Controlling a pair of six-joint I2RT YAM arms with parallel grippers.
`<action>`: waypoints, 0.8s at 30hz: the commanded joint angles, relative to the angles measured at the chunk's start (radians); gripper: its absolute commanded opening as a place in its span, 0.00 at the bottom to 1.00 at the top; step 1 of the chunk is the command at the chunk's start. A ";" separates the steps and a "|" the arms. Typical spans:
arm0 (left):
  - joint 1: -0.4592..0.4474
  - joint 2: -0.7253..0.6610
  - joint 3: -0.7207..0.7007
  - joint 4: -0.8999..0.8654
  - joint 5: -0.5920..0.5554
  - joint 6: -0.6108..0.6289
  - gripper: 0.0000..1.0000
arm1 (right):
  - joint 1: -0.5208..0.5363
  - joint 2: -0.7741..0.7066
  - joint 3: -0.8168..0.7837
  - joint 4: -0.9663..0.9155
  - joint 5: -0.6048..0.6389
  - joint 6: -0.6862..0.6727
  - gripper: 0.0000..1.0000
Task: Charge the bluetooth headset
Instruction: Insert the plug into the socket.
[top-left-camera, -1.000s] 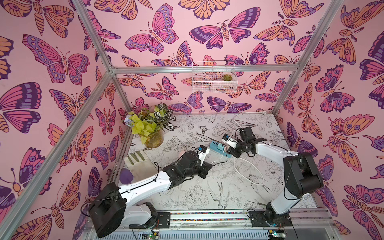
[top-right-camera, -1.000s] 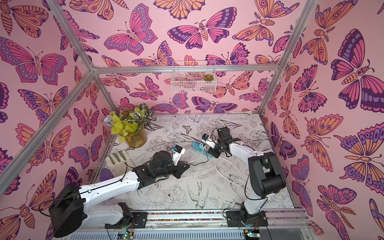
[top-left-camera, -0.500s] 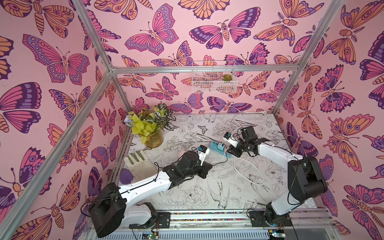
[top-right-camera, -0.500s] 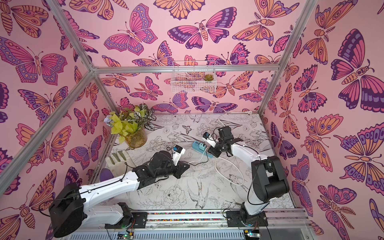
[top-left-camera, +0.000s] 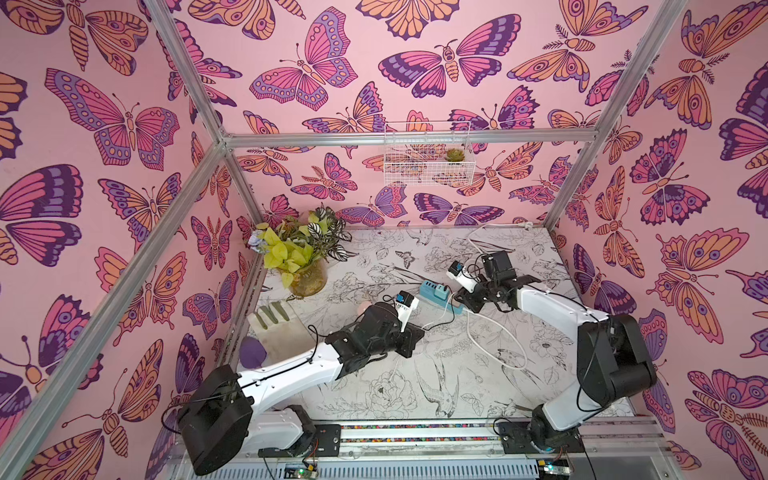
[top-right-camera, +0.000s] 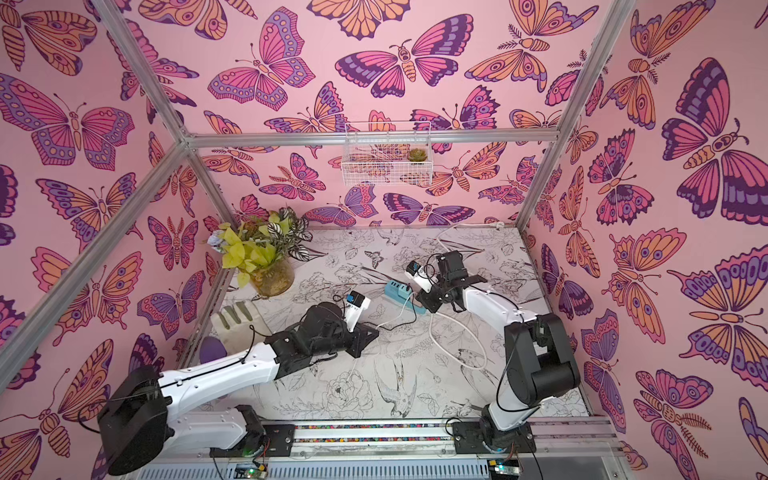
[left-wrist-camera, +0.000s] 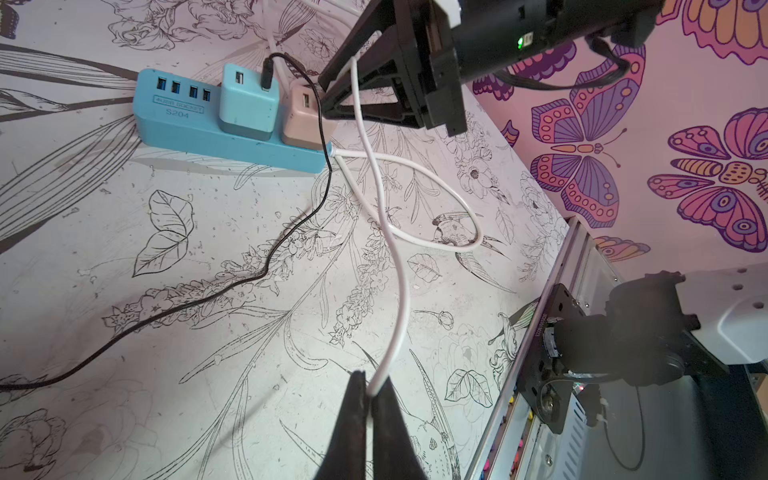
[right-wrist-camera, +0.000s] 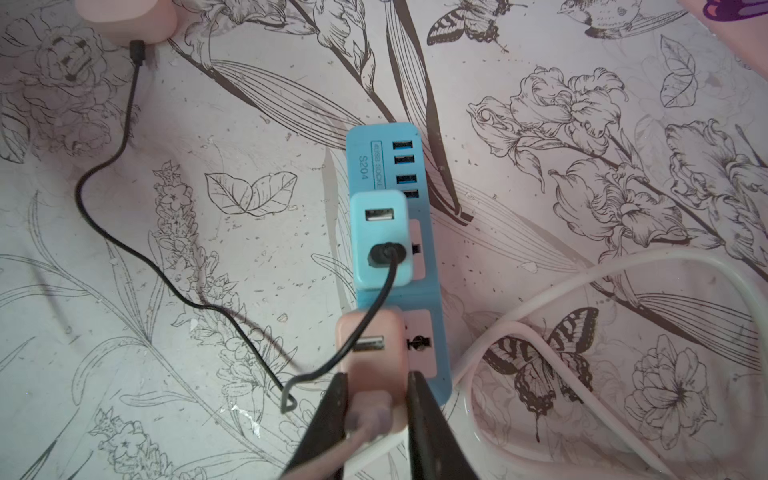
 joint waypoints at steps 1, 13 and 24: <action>-0.004 -0.018 -0.016 0.020 0.011 0.005 0.00 | -0.007 0.047 0.008 -0.036 0.050 0.014 0.22; -0.004 -0.010 -0.008 0.019 0.012 0.011 0.00 | -0.006 0.077 0.007 -0.087 0.102 0.022 0.21; -0.004 0.002 0.003 0.021 0.026 0.017 0.00 | -0.007 0.073 -0.009 -0.131 0.151 0.054 0.21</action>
